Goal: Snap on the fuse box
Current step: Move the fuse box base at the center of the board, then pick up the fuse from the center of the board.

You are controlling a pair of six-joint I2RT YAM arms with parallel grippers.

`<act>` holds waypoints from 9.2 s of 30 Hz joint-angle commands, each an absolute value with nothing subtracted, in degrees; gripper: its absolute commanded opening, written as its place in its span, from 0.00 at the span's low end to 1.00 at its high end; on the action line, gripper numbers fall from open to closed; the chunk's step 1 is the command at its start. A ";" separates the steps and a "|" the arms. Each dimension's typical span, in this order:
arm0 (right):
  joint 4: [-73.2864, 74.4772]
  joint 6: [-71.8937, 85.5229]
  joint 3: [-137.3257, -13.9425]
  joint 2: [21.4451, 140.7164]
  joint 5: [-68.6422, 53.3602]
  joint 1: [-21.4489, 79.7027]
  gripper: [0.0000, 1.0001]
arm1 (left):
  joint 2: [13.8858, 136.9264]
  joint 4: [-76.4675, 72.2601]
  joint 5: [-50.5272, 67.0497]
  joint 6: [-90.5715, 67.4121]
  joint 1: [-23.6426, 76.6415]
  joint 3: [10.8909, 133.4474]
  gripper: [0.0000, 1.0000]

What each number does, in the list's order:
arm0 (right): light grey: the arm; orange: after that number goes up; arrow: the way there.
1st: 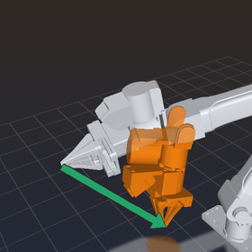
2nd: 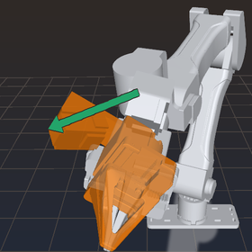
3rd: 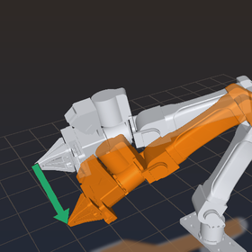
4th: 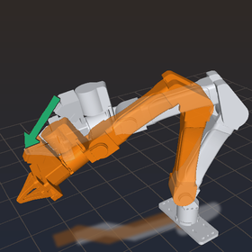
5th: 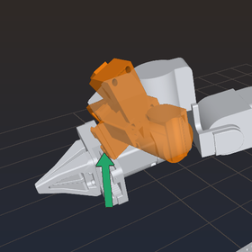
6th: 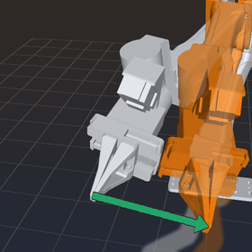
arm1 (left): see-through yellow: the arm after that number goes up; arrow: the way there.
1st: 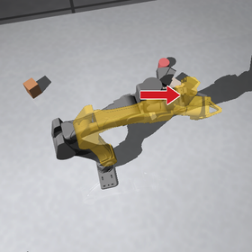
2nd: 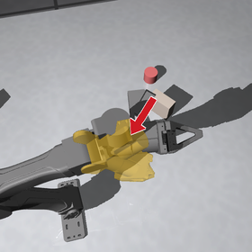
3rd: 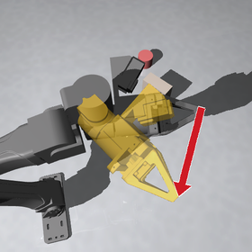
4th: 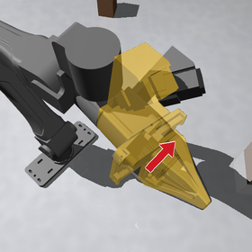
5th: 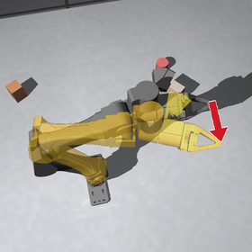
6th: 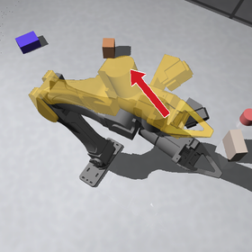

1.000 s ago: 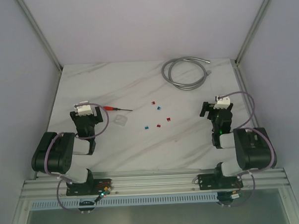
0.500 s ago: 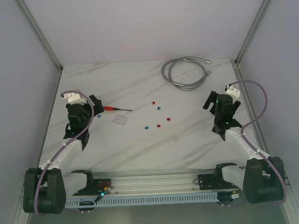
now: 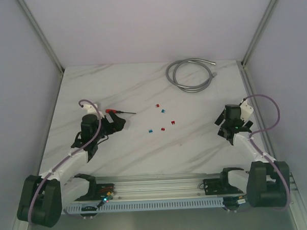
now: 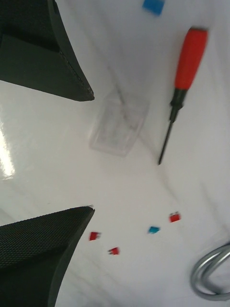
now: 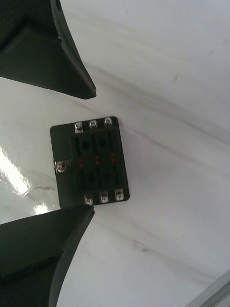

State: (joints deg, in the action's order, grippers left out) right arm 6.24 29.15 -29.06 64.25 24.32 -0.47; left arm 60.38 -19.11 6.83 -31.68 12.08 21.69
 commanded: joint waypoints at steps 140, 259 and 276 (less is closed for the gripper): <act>14.22 36.67 -53.76 90.87 17.11 56.06 0.72 | 56.17 -9.68 6.65 -39.58 18.81 21.97 0.97; -26.98 12.00 -42.25 85.80 -0.60 51.23 0.27 | 84.48 -34.61 27.45 -55.16 25.44 30.64 0.46; -28.82 12.39 -42.10 86.09 0.04 51.24 0.27 | 86.27 -37.62 28.54 -58.04 27.73 31.03 0.16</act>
State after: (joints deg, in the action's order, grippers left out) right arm -23.97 12.56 -42.59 86.85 0.01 51.31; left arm 86.00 -36.16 27.20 -57.47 26.63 29.76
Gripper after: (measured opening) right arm 0.295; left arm 0.188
